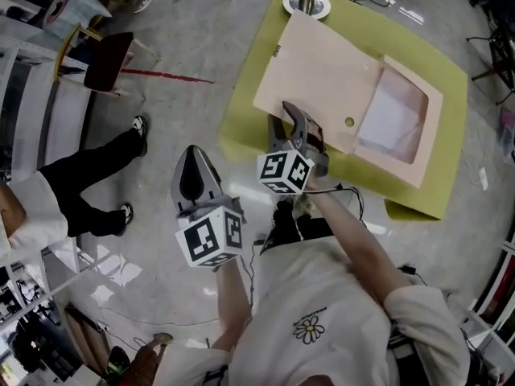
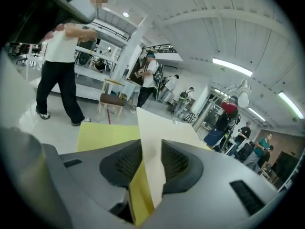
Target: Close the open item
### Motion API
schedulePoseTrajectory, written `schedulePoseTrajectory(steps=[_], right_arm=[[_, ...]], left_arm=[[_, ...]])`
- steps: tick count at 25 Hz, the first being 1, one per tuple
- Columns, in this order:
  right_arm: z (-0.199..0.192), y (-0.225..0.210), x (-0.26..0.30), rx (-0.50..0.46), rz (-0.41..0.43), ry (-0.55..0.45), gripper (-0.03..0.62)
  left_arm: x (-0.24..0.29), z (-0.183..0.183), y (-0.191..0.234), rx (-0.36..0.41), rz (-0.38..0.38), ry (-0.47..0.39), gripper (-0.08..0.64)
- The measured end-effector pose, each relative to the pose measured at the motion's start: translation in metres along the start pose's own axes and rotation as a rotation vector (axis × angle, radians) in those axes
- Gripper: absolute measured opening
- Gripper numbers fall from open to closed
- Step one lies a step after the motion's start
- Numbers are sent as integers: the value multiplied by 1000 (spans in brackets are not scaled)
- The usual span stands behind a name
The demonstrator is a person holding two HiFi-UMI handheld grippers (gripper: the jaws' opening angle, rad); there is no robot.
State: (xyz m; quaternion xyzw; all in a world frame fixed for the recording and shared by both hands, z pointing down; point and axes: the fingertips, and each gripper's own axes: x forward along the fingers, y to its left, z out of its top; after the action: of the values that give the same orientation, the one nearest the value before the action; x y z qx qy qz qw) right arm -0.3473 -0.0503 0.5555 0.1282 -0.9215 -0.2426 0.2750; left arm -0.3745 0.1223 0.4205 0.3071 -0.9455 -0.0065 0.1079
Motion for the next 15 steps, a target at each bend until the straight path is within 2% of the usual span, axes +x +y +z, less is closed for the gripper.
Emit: schedulePoseTrajectory(steps=[1, 3, 10, 15], right_arm=[[4, -1, -4, -6, -18, -22, 81], [12, -10, -14, -2, -67, -55, 44], [21, -76, -67, 209, -143, -148, 23], [3, -135, -117, 319, -280, -188, 15]], left_arm=[[2, -1, 1, -1, -6, -1, 14], [8, -4, -1, -1, -24, 0, 14], [29, -7, -39, 16, -135, 24, 14], [47, 14, -84, 42, -236, -16, 14]])
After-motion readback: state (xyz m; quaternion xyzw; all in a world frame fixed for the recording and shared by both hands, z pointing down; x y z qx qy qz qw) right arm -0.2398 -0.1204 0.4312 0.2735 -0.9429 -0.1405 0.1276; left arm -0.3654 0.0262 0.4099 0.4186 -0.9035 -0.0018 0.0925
